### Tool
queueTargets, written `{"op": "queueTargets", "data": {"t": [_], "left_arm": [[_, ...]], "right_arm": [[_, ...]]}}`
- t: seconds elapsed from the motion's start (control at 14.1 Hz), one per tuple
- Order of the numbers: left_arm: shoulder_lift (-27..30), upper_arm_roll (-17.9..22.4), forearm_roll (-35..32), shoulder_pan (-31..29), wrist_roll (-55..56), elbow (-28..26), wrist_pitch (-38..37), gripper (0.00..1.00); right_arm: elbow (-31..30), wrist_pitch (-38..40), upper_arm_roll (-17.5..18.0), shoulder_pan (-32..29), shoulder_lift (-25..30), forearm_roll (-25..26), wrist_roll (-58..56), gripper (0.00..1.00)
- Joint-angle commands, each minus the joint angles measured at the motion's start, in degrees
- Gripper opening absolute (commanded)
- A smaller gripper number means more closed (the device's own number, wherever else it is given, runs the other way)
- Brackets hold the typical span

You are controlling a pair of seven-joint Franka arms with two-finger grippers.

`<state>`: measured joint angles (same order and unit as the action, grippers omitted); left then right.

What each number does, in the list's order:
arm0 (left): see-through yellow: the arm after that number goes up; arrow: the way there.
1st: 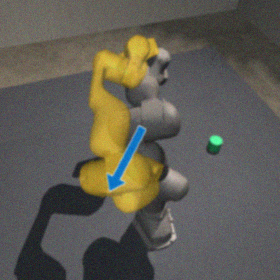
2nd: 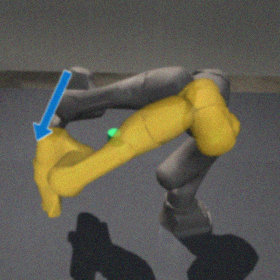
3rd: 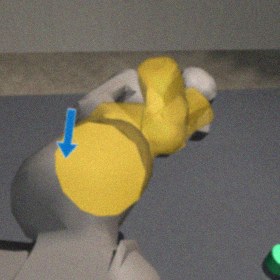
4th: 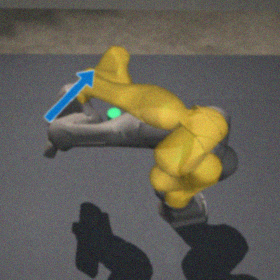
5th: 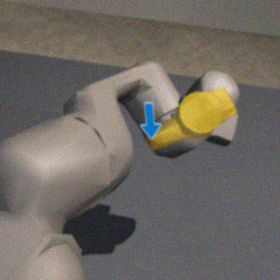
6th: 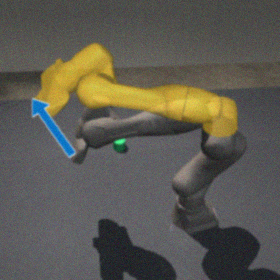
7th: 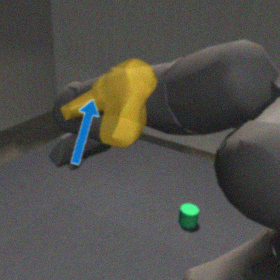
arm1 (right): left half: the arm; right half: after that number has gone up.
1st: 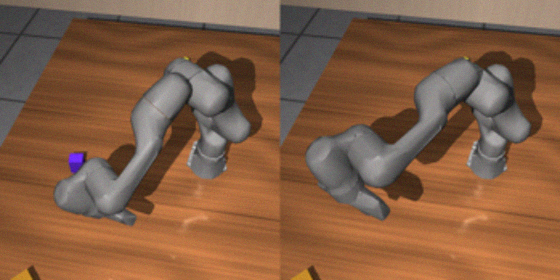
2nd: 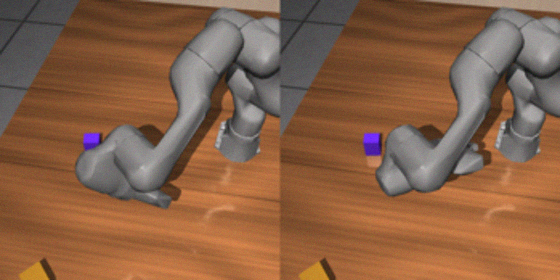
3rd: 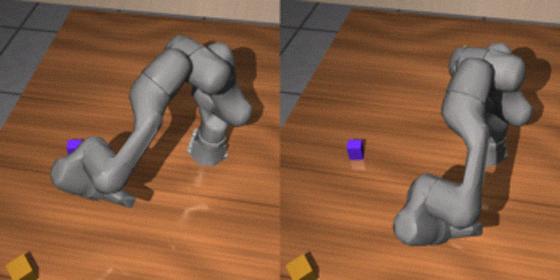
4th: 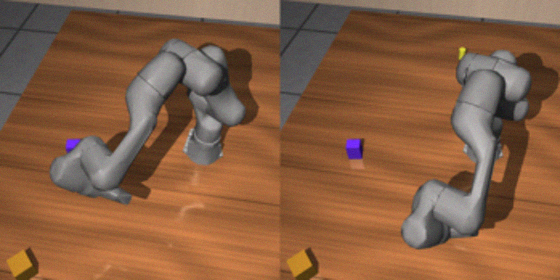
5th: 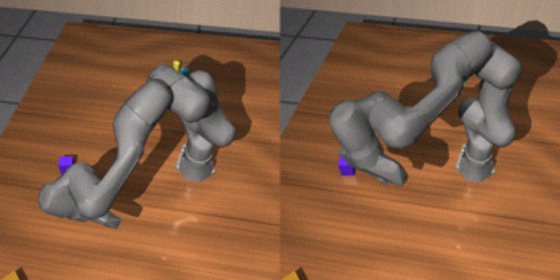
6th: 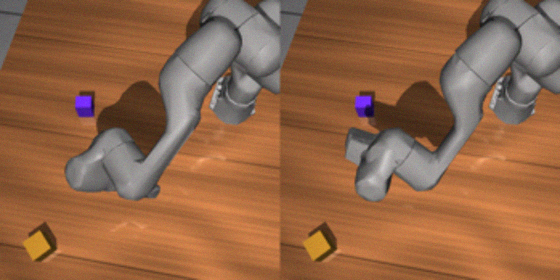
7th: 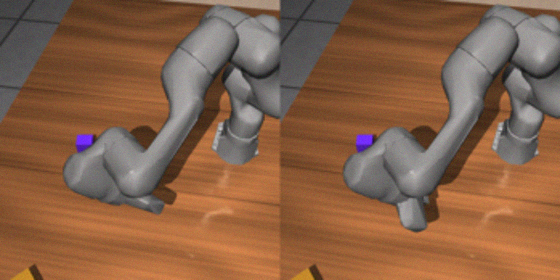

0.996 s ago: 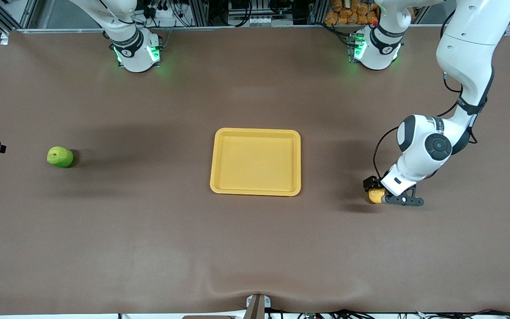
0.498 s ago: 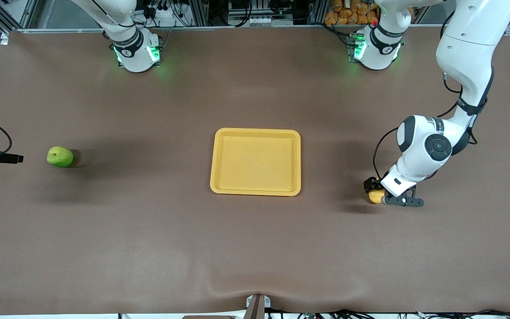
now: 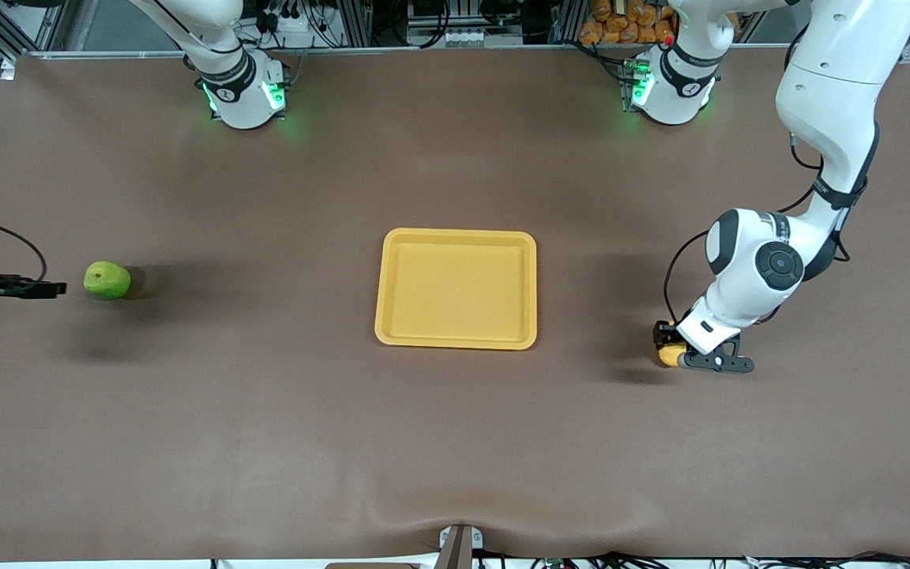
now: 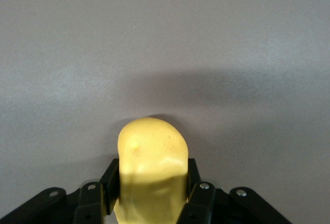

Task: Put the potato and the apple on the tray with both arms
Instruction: 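Hold the potato with the left gripper while the right gripper grasps the apple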

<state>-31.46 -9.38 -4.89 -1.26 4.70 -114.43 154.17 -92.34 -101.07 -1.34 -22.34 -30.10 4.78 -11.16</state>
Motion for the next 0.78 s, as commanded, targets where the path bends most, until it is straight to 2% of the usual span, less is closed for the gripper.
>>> {"op": "queueTargets", "data": {"t": [0.0, 0.14, 0.71], "left_arm": [[-1.4, 0.2, -1.3, 0.4, 1.1, 1.4, 0.3, 0.0], [-0.4, 0.2, -1.3, 0.5, 2.1, 1.3, -0.4, 0.0], [4.8, 0.3, -2.2, 2.0, 4.3, 2.5, -9.8, 0.0]], "right_arm": [[-4.6, -3.5, 1.0, -1.4, 0.5, -0.6, -0.4, 1.0], [-6.1, -6.9, 1.0, -1.3, -0.7, -0.6, -0.4, 1.0], [-9.3, -7.8, 1.0, -1.7, -2.4, -0.7, -0.4, 1.0]]}}
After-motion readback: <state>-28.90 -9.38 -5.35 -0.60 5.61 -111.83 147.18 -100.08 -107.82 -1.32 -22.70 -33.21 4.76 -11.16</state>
